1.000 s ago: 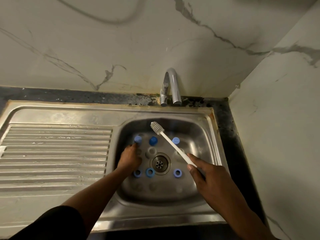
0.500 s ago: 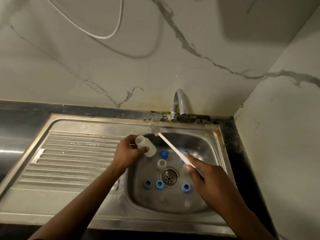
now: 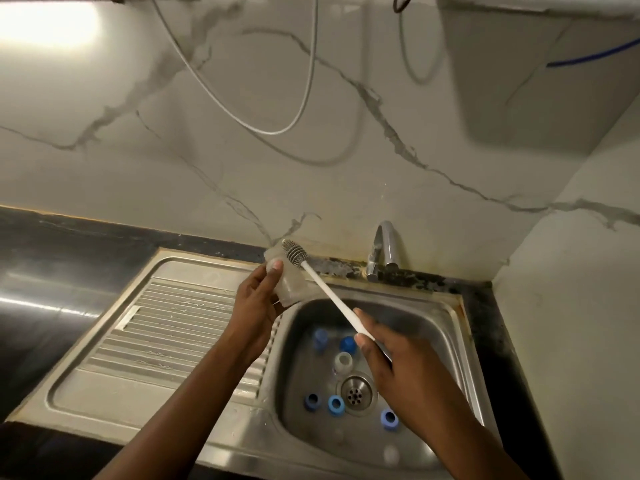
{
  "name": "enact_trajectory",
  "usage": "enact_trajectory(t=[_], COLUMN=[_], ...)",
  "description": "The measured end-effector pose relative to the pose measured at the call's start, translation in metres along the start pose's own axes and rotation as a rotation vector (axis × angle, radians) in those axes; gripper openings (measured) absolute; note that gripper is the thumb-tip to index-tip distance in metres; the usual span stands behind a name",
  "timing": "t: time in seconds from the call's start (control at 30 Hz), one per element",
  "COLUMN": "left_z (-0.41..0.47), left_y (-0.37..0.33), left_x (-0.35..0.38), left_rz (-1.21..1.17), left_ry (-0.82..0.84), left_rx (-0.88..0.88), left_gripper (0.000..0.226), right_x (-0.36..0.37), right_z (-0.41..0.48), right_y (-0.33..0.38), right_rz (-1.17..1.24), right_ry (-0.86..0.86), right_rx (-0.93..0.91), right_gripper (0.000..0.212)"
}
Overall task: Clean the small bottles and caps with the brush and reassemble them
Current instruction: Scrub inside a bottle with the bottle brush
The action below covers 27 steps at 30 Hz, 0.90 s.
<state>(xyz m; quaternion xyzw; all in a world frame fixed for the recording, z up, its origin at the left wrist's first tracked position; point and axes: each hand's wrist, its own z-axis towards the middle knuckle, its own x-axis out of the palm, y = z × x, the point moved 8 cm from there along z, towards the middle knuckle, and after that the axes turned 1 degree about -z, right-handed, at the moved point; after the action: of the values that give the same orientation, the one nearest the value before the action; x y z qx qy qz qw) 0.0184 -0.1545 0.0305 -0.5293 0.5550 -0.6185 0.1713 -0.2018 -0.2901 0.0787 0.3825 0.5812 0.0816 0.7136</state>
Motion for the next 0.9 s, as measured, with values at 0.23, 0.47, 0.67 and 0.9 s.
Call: enact_trajectory(t=[0.23,0.47,0.67,0.9], left_z=[0.000,-0.021,-0.012,-0.001], left_y=[-0.020,-0.001,-0.026,-0.038], left_x=[-0.022,0.000,-0.009,-0.035], left_rz=[-0.144,-0.127,-0.169,-0.290], left_ry=[-0.187,-0.112,-0.153,-0.219], left_rx=[-0.010,-0.064,-0.014,-0.013], left_gripper=[0.034,0.040,0.033,0.043], right_x=[0.007,0.005,0.004,0.009], right_z=[-0.015,0.007,0.012,-0.010], right_y=[0.007,0.029,0.046,0.036], right_rz=[-0.043,-0.026,-0.040,-0.068], right_ry=[0.056,0.082,0.072,0.106], right_rx=[-0.051,-0.017,-0.024,-0.066], right_gripper=[0.051,0.046,0.051,0.055])
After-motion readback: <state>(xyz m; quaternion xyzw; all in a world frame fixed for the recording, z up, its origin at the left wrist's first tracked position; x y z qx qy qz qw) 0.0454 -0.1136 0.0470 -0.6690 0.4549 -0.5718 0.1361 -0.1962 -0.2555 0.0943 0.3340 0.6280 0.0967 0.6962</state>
